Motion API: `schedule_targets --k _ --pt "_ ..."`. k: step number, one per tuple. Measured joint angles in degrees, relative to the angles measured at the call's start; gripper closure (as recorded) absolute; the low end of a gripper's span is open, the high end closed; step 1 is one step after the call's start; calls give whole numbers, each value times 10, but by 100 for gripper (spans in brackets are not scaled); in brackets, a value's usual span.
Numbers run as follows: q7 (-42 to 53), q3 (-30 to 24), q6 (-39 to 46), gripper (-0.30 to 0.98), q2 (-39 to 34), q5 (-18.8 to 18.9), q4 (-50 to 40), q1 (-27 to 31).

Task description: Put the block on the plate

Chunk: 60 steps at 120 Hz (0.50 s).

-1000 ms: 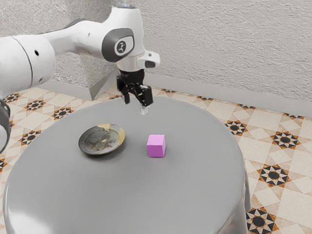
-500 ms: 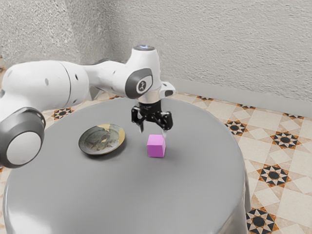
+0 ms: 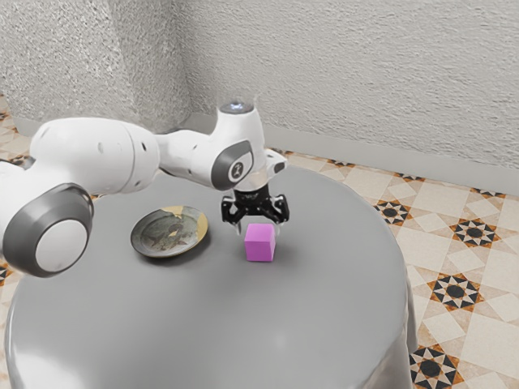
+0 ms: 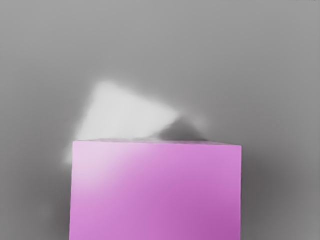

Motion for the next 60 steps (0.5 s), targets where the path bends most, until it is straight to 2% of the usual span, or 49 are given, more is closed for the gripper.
schedule_targets --k 33,60 --pt "-36 -22 18 0 15 41 -2 11" --pt "-52 -24 22 2 29 51 -1 12"
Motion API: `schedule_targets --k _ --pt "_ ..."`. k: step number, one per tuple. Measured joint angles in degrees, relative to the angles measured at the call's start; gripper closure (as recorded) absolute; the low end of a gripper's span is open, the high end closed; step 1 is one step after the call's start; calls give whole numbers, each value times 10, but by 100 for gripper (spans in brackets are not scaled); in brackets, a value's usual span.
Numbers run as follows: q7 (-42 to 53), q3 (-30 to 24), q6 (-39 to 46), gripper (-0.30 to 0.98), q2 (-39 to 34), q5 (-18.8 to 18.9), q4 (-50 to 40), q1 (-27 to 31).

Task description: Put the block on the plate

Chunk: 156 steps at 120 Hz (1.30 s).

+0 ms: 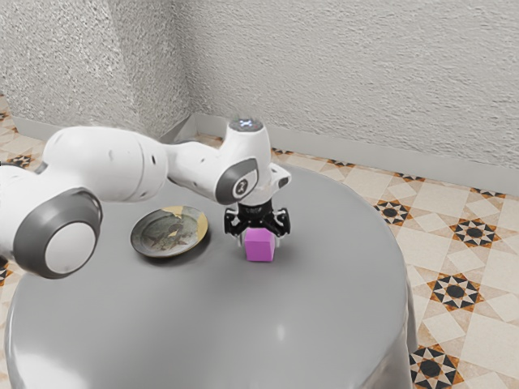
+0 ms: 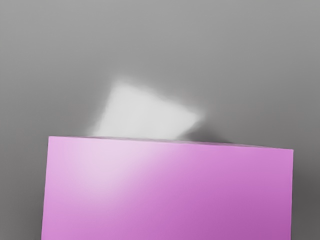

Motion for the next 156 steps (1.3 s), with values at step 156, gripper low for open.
schedule_targets --k 156 --pt "-37 2 31 28 -121 22 -146 195"
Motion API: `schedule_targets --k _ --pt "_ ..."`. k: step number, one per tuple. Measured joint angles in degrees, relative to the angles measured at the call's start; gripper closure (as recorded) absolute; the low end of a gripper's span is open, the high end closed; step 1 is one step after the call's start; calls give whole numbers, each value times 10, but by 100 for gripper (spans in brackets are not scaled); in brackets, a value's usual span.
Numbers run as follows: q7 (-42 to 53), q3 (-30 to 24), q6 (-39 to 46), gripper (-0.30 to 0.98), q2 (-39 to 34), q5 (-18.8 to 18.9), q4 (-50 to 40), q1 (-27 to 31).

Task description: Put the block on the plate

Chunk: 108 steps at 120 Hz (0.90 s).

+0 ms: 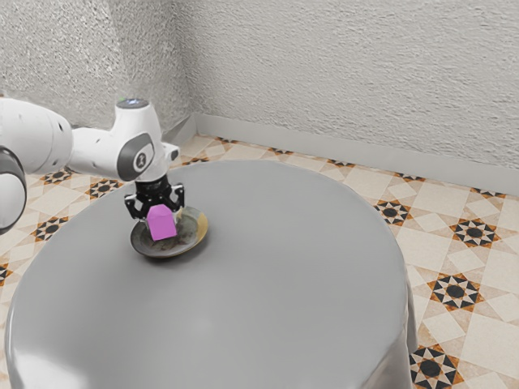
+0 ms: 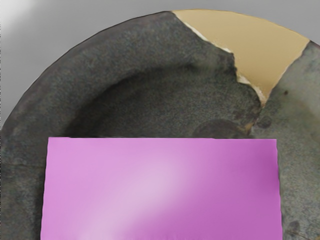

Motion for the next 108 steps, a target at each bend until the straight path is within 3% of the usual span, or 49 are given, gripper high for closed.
schedule_targets --k 29,56,78,108 --pt "-1 0 20 12 -14 4 -11 0" --pt "10 -11 15 4 -131 5 -102 -2" --pt "71 -37 -61 2 -226 2 -120 1" --pt "223 -47 -202 1 -238 -23 -4 -3"
